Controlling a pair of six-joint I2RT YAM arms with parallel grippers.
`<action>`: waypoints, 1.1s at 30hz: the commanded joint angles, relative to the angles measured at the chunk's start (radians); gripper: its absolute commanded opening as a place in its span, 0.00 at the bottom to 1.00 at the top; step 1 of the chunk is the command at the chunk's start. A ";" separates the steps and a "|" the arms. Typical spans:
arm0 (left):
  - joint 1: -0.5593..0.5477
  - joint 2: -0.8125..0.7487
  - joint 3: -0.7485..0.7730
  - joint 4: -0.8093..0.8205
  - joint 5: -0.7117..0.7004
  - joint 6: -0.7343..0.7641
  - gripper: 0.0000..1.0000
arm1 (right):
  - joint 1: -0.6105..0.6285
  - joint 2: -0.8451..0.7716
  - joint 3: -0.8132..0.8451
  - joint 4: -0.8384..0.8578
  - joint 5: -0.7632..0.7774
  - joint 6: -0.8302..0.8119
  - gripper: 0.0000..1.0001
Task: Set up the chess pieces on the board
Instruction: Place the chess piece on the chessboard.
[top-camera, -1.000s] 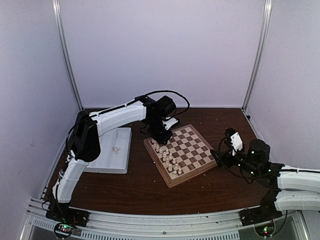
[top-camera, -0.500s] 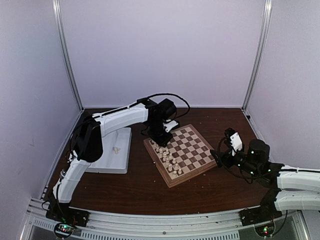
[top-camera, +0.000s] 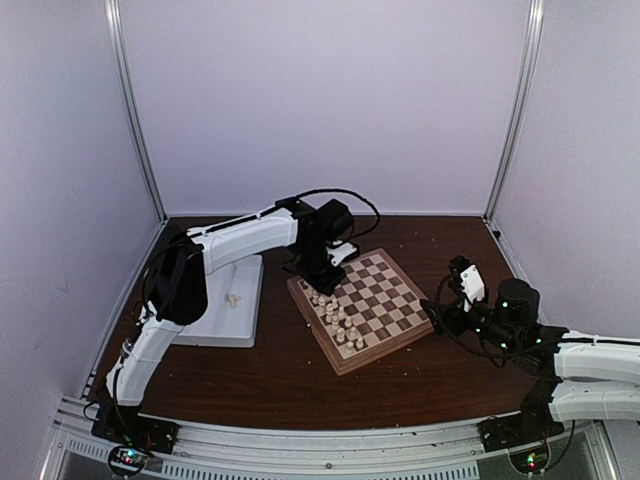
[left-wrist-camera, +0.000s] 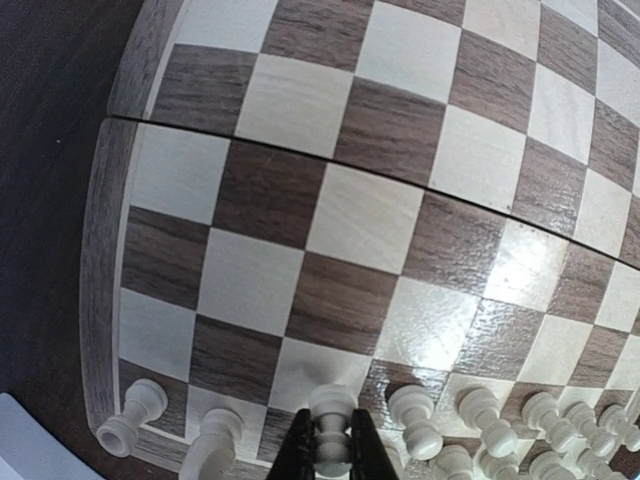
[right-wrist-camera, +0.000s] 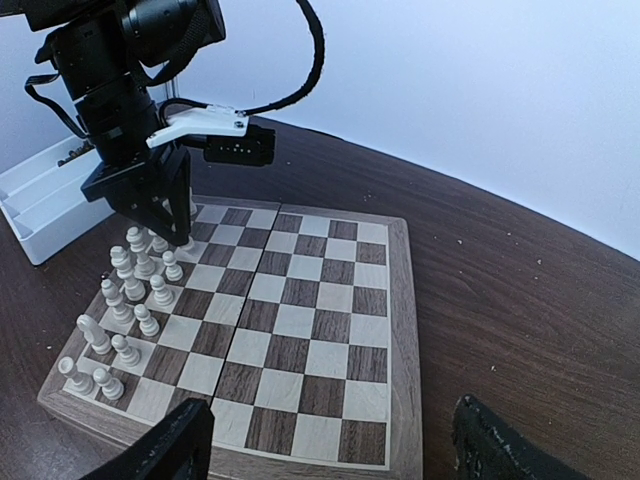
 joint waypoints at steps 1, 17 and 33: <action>0.007 0.011 0.035 -0.005 -0.008 0.014 0.08 | -0.005 0.004 0.006 0.019 -0.004 -0.002 0.83; 0.007 0.017 0.046 -0.008 0.003 0.012 0.14 | -0.005 0.008 0.009 0.015 -0.003 -0.003 0.83; 0.009 0.031 0.054 -0.012 0.003 0.012 0.14 | -0.005 0.006 0.010 0.015 -0.004 -0.003 0.83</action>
